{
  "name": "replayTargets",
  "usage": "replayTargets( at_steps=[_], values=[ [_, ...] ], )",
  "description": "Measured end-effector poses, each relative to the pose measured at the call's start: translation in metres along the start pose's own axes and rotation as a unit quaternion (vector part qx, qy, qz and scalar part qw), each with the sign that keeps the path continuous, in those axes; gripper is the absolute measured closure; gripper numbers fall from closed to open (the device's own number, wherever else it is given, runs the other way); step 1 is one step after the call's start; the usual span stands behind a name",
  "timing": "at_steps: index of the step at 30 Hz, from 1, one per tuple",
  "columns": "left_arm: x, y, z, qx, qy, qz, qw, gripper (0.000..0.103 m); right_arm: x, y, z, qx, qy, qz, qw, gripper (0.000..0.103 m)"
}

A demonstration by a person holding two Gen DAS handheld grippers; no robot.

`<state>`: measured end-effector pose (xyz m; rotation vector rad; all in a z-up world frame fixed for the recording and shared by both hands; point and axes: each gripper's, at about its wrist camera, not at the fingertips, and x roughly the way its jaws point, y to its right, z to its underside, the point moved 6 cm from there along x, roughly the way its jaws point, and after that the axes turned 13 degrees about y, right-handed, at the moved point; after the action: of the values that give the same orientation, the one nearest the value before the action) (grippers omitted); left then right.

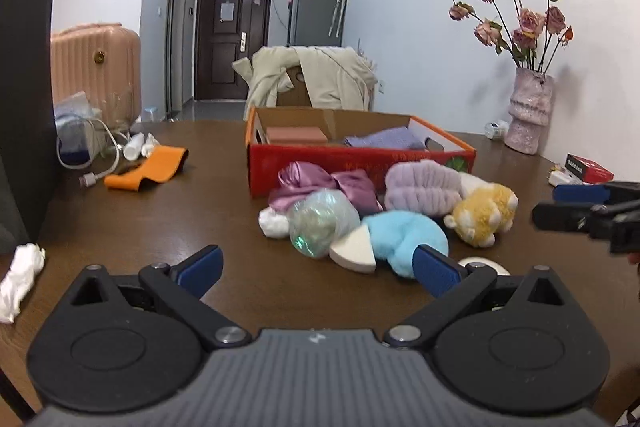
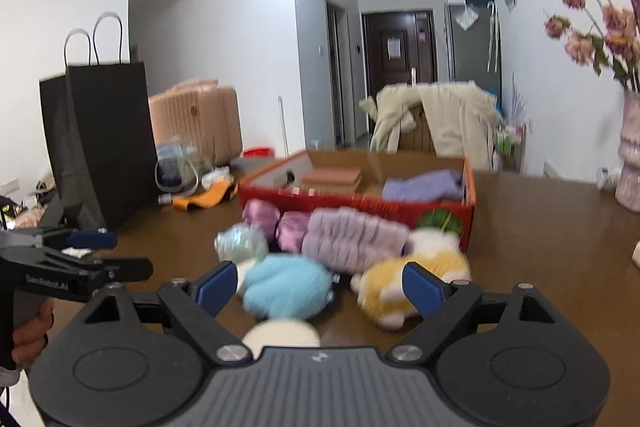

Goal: Organize soft objects
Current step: 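Grasp the white round sponge with the right gripper while the left grasps the white wedge, then lower the round sponge into the box with the right gripper while the left drops the wedge in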

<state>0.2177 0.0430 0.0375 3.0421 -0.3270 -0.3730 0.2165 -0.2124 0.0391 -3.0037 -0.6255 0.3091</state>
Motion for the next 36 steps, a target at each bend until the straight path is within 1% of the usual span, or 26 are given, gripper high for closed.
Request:
replayTargets(
  at_steps=[4, 7, 9, 11, 13, 16, 18, 21, 22, 23, 24, 26, 27, 29, 30, 33, 36],
  values=[
    [0.006, 0.005, 0.004, -0.005, -0.004, 0.009, 0.9999, 0.001, 0.006, -0.010, 0.013, -0.003, -0.023, 0.000, 1.000, 0.014],
    [0.019, 0.010, 0.008, -0.017, -0.018, 0.021, 0.9995, 0.016, 0.011, -0.021, 0.022, -0.012, -0.036, -0.012, 0.999, 0.014],
    [0.032, 0.015, 0.011, -0.019, -0.031, 0.023, 0.9991, 0.029, 0.016, -0.026, 0.029, -0.020, -0.046, -0.016, 0.999, 0.015],
    [0.048, 0.018, 0.014, -0.018, -0.047, 0.025, 0.9984, 0.035, 0.023, -0.030, 0.036, -0.025, -0.058, -0.020, 0.998, 0.016],
    [0.062, 0.020, 0.018, -0.019, -0.063, 0.024, 0.9976, 0.036, 0.028, -0.031, 0.041, -0.027, -0.069, -0.021, 0.997, 0.017],
    [0.081, 0.023, 0.024, -0.002, -0.081, 0.016, 0.9966, 0.036, 0.037, -0.033, 0.049, -0.039, -0.080, -0.022, 0.996, 0.024],
    [0.091, 0.025, 0.027, 0.011, -0.090, 0.012, 0.9958, 0.036, 0.042, -0.030, 0.051, -0.043, -0.089, -0.019, 0.995, 0.031],
    [0.104, 0.026, 0.031, 0.013, -0.098, 0.016, 0.9950, 0.037, 0.046, -0.022, 0.054, -0.034, -0.096, -0.019, 0.995, 0.035],
    [0.106, 0.026, 0.032, 0.015, -0.100, 0.016, 0.9948, 0.038, 0.047, -0.020, 0.054, -0.031, -0.097, -0.019, 0.995, 0.035],
    [0.109, 0.026, 0.033, 0.016, -0.101, 0.016, 0.9946, 0.042, 0.048, -0.019, 0.055, -0.028, -0.099, -0.019, 0.995, 0.037],
    [0.111, 0.026, 0.033, 0.016, -0.103, 0.018, 0.9944, 0.048, 0.049, -0.017, 0.056, -0.026, -0.100, -0.019, 0.994, 0.039],
    [0.112, 0.026, 0.033, 0.021, -0.100, 0.019, 0.9946, 0.056, 0.050, -0.015, 0.058, -0.023, -0.104, -0.020, 0.994, 0.042],
    [0.112, 0.025, 0.034, 0.022, -0.099, 0.017, 0.9948, 0.061, 0.051, -0.014, 0.059, -0.022, -0.106, -0.021, 0.994, 0.043],
    [0.112, 0.024, 0.034, 0.019, -0.098, 0.017, 0.9948, 0.069, 0.051, -0.013, 0.061, -0.020, -0.107, -0.023, 0.994, 0.044],
    [0.112, 0.023, 0.033, 0.017, -0.097, 0.018, 0.9949, 0.071, 0.050, -0.012, 0.061, -0.018, -0.107, -0.025, 0.994, 0.045],
    [0.106, 0.023, 0.032, 0.025, -0.091, 0.011, 0.9955, 0.072, 0.047, -0.014, 0.061, -0.019, -0.106, -0.028, 0.994, 0.045],
    [0.090, 0.024, 0.032, 0.022, -0.090, 0.014, 0.9956, 0.075, 0.039, -0.015, 0.059, -0.023, -0.102, -0.030, 0.994, 0.045]
  ],
)
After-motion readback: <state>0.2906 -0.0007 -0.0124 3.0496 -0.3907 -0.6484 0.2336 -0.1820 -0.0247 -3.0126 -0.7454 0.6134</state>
